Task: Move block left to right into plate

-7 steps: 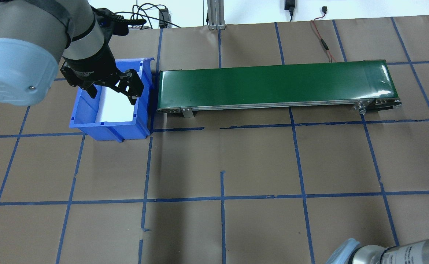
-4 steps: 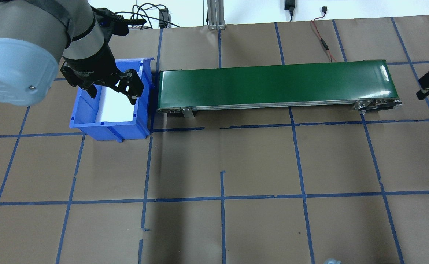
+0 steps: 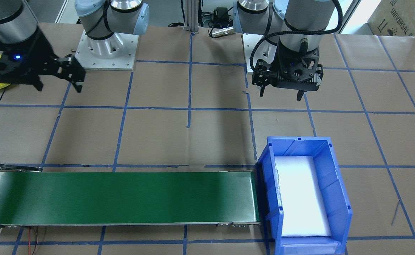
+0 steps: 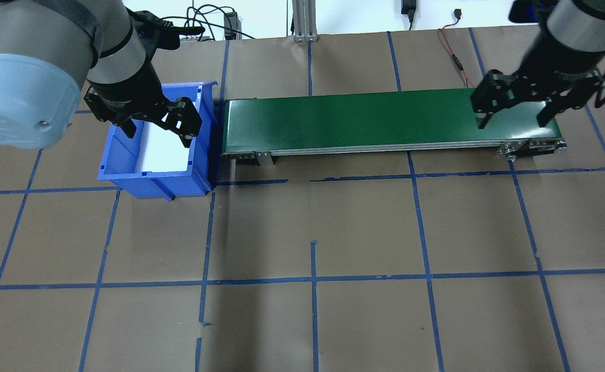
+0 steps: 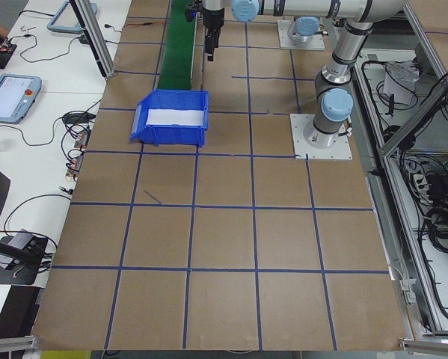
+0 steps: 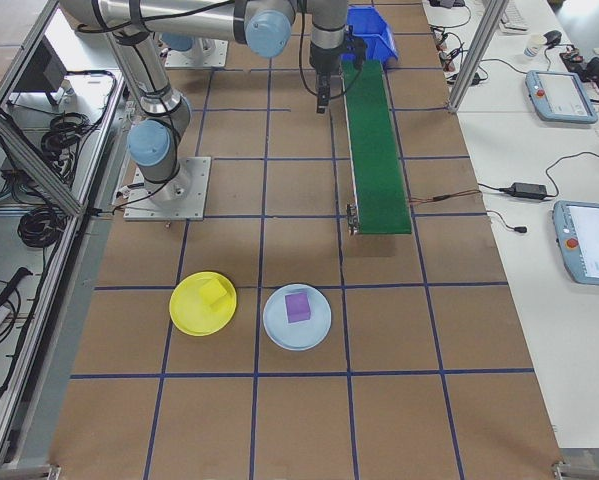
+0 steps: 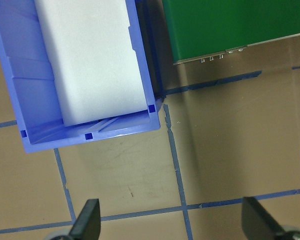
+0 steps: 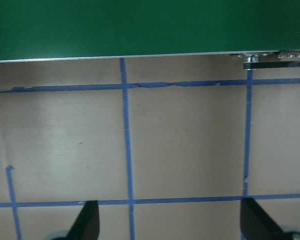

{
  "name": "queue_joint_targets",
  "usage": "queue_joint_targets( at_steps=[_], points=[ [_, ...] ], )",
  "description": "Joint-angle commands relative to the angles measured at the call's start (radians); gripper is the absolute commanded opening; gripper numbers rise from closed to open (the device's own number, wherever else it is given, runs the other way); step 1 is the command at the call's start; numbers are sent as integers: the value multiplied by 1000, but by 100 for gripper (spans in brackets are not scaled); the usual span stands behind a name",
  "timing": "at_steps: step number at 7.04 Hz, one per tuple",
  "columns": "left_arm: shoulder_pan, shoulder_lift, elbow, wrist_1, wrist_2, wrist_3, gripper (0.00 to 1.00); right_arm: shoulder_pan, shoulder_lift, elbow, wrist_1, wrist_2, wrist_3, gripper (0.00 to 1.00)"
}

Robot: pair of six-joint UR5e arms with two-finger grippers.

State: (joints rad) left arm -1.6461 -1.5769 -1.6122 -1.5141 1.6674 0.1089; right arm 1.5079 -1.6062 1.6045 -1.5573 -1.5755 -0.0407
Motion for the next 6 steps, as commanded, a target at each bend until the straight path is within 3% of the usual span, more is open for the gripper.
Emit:
queue_joint_targets(
  at_steps=[1, 4, 6],
  points=[
    [0, 0, 0, 0, 0, 0, 100, 200, 3, -50, 37, -1, 195, 100],
    [0, 0, 0, 0, 0, 2, 100, 103, 55, -126, 82, -17, 78, 100],
    [2, 0, 2, 0, 0, 5, 100, 83, 54, -124, 94, -15, 61, 100]
  ],
)
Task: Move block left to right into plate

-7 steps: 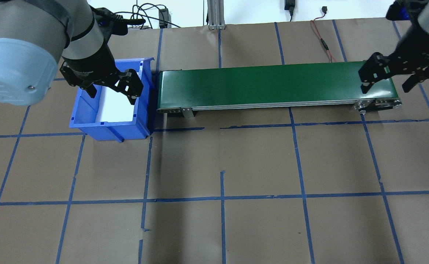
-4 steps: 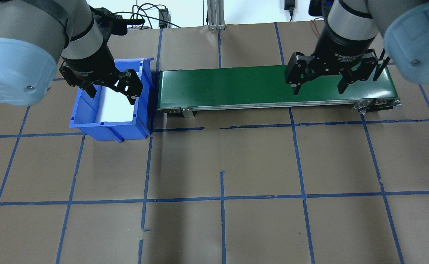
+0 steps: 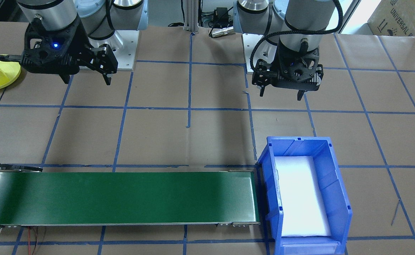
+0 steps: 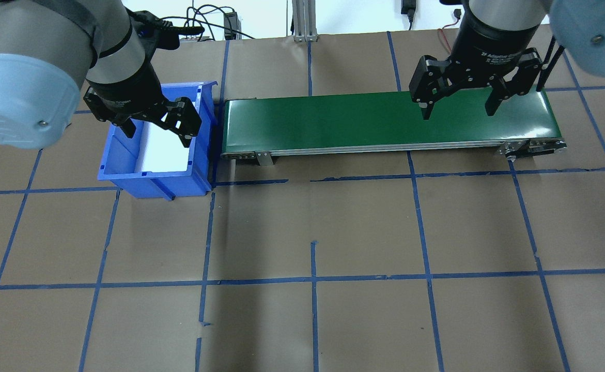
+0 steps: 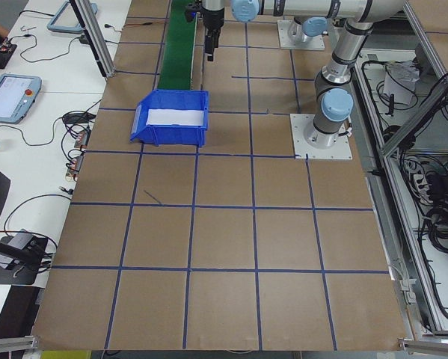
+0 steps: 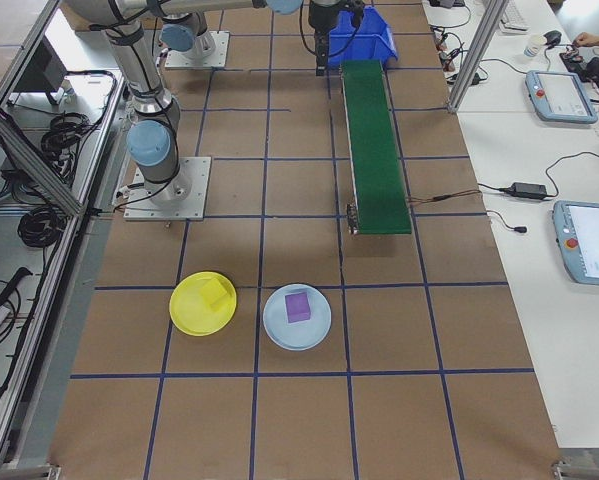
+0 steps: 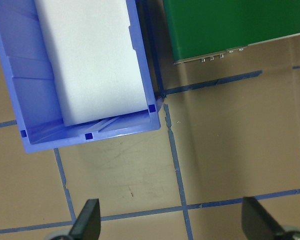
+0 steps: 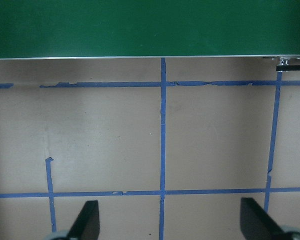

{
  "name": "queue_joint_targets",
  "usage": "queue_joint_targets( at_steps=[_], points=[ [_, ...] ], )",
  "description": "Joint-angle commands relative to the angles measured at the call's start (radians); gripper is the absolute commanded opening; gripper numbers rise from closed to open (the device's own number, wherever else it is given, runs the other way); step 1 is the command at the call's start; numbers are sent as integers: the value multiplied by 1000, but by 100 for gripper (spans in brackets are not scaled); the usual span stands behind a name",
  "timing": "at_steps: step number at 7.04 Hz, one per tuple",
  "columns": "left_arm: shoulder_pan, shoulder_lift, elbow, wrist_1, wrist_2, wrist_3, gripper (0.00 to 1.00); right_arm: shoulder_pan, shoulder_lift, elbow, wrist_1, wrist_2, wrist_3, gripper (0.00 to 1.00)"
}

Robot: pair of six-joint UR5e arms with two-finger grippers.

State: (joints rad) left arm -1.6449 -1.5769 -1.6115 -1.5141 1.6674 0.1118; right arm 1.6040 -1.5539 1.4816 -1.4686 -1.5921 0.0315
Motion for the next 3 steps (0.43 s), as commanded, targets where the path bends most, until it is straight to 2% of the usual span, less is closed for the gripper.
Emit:
queue_joint_targets(
  at_steps=[1, 2, 3],
  points=[
    [1, 0, -1, 0, 0, -1, 100, -15, 2, 3, 5, 7, -12, 100],
    [-1, 0, -2, 2, -3, -3, 100, -16, 2, 5, 5, 9, -12, 100],
    [2, 0, -7, 20, -70, 0, 100, -16, 2, 5, 5, 9, -12, 100]
  ],
)
